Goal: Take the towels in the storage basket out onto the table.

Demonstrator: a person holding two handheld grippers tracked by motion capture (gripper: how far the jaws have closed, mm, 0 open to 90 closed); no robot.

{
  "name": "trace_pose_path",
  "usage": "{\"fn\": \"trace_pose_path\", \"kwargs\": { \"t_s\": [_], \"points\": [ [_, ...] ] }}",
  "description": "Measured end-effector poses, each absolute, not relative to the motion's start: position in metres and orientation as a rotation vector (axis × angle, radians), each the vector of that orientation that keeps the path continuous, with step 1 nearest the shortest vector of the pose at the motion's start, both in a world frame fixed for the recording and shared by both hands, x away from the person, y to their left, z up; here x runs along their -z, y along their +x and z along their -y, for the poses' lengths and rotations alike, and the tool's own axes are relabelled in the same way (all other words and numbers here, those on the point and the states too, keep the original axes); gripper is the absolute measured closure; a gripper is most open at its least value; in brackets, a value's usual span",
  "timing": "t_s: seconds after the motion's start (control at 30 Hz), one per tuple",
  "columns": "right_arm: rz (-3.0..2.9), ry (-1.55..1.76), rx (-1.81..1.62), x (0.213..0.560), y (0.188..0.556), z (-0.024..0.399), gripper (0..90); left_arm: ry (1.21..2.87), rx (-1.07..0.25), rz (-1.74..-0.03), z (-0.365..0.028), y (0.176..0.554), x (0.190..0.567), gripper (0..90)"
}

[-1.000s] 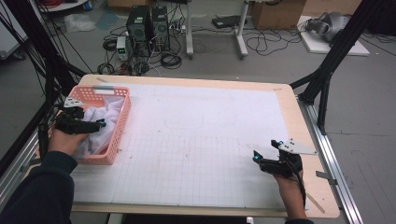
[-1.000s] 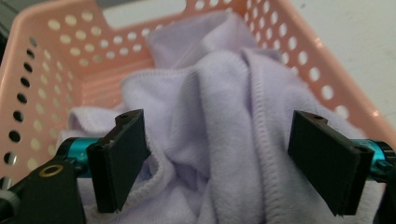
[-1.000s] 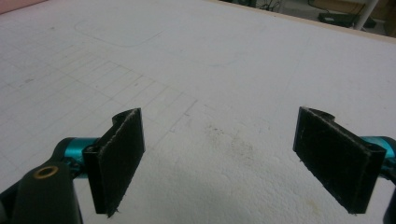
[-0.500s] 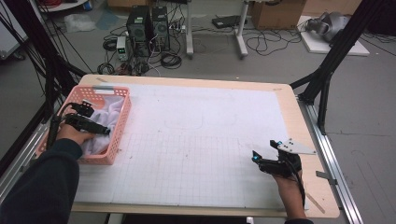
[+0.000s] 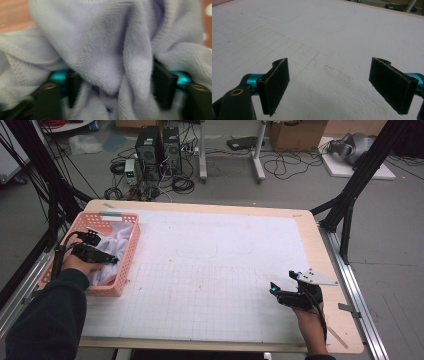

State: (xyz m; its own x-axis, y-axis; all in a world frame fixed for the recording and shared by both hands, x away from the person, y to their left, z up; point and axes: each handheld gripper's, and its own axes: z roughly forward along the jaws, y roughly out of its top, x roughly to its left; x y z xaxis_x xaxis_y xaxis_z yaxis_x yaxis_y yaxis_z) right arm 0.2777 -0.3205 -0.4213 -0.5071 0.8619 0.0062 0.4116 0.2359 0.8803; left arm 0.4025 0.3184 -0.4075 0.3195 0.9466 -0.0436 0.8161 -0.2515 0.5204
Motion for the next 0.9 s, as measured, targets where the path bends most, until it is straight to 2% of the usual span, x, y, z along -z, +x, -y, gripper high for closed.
{"fn": "trace_pose_path", "kwargs": {
  "t_s": [0.03, 0.1, 0.2, 0.23, 0.27, 0.4, 0.47, 0.53, 0.63, 0.9],
  "points": [
    [-2.030, 1.168, -1.211, 0.422, 0.278, 0.320, 15.4, 2.133, -0.379, -1.555, -0.319, 0.402, 0.407, 50.8],
    [-2.031, 1.170, -1.211, 0.421, 0.278, 0.320, 15.5, 2.109, -0.364, -1.562, -0.322, 0.401, 0.406, 53.9],
    [-2.025, 1.173, -1.215, 0.421, 0.278, 0.321, 15.5, 2.030, -0.369, -1.577, -0.326, 0.400, 0.403, 63.2],
    [-2.025, 1.173, -1.215, 0.421, 0.278, 0.321, 15.5, 1.985, -0.391, -1.568, -0.328, 0.398, 0.401, 63.2],
    [-2.010, 1.186, -1.222, 0.421, 0.278, 0.323, 15.5, 1.919, -0.420, -1.570, -0.330, 0.396, 0.399, 69.0],
    [-1.990, 1.200, -1.232, 0.420, 0.277, 0.326, 15.5, 1.739, -0.500, -1.512, -0.338, 0.387, 0.385, 70.7],
    [-1.990, 1.199, -1.231, 0.420, 0.277, 0.326, 15.5, 1.715, -0.512, -1.500, -0.339, 0.385, 0.383, 70.8],
    [-1.984, 1.201, -1.235, 0.419, 0.276, 0.327, 15.5, 1.601, -0.540, -1.453, -0.346, 0.378, 0.373, 70.8],
    [-1.978, 1.207, -1.238, 0.419, 0.275, 0.327, 15.5, 1.517, -0.557, -1.406, -0.352, 0.373, 0.364, 70.8],
    [-1.982, 1.207, -1.239, 0.420, 0.276, 0.327, 15.5, 1.401, -0.589, -1.305, -0.360, 0.365, 0.341, 70.8]
  ]
}}
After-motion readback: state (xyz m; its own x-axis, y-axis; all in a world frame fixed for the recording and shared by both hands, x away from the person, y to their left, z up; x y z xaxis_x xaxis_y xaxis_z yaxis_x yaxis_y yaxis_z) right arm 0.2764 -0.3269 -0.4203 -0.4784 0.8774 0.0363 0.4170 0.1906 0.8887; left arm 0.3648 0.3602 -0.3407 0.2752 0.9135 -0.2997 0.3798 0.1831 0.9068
